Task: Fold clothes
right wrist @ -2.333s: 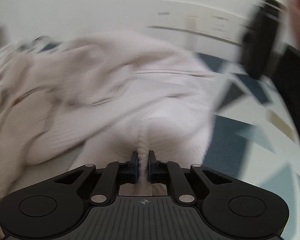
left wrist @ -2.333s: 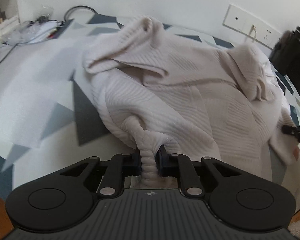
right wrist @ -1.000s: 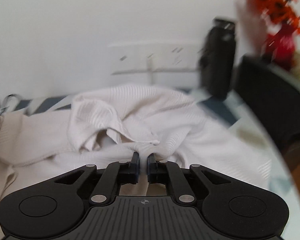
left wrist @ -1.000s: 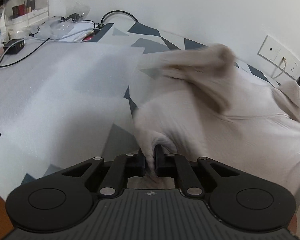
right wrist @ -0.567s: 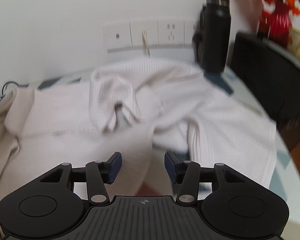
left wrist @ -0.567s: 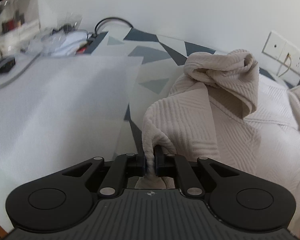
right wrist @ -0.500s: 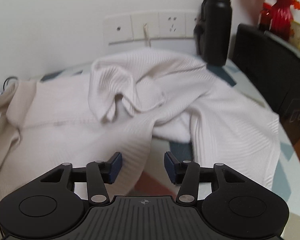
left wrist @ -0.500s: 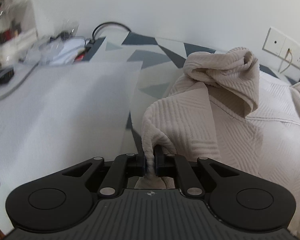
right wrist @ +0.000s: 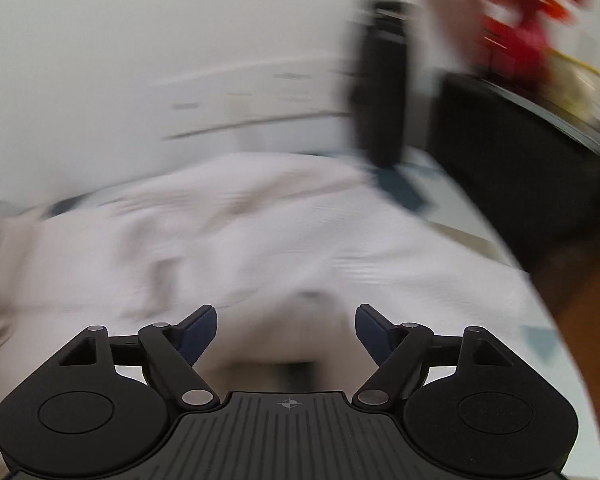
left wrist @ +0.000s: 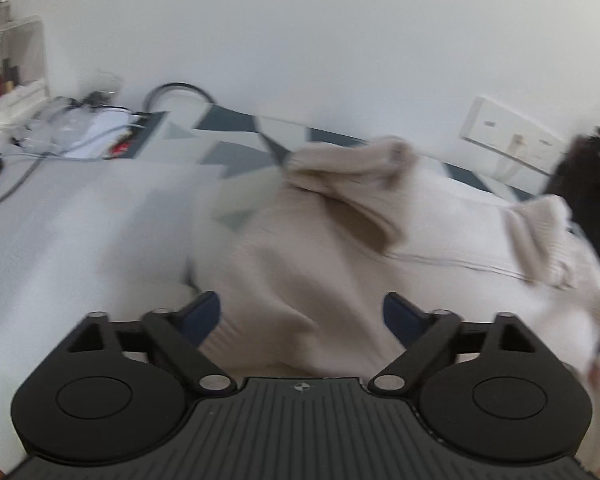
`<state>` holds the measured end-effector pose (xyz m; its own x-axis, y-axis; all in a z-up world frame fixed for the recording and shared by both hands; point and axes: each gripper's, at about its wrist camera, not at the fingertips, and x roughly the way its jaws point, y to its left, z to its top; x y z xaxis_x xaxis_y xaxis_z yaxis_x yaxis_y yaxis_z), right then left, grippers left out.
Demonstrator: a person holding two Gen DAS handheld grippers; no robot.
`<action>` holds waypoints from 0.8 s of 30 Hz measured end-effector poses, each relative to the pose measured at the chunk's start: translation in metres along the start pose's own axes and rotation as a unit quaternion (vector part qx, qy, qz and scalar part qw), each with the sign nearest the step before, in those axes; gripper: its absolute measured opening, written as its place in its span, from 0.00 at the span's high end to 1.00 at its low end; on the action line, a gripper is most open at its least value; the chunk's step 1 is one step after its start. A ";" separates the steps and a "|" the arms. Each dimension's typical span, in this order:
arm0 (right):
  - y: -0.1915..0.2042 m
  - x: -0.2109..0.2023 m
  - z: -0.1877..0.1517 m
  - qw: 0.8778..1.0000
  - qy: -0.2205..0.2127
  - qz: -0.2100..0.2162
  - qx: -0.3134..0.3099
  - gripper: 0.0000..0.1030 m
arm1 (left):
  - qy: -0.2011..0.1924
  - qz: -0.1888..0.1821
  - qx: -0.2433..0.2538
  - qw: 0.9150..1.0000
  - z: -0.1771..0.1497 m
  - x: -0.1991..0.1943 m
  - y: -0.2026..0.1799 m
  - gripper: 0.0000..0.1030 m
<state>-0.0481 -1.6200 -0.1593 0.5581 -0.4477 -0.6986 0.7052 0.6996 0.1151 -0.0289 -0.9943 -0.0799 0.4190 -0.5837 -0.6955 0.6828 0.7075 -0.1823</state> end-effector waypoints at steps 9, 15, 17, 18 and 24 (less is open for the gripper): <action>-0.029 0.066 -0.005 0.996 0.072 -0.026 -0.049 0.06 | 0.092 -0.074 0.038 0.992 -0.026 0.002 -0.062 0.08; -0.008 0.065 -0.012 0.992 0.077 0.028 -0.099 0.29 | 0.117 -0.064 0.074 0.988 -0.044 0.016 -0.089 0.08; -0.002 0.060 -0.011 0.990 0.077 0.044 -0.110 0.45 | 0.121 -0.055 0.077 0.988 -0.045 0.022 -0.090 0.08; 0.000 0.057 -0.012 0.989 0.078 0.049 -0.114 0.54 | 0.123 -0.050 0.074 0.988 -0.045 0.026 -0.088 0.08; 0.020 0.040 -0.022 0.979 0.103 0.080 -0.156 0.77 | 0.123 -0.022 0.046 0.991 -0.038 0.044 -0.073 0.33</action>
<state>-0.0216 -1.6111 -0.2004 0.5285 -0.2186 -0.8203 0.4291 0.9025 0.0359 -0.0831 -1.0560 -0.1235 0.2361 -0.4904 -0.8389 0.7541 0.6370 -0.1602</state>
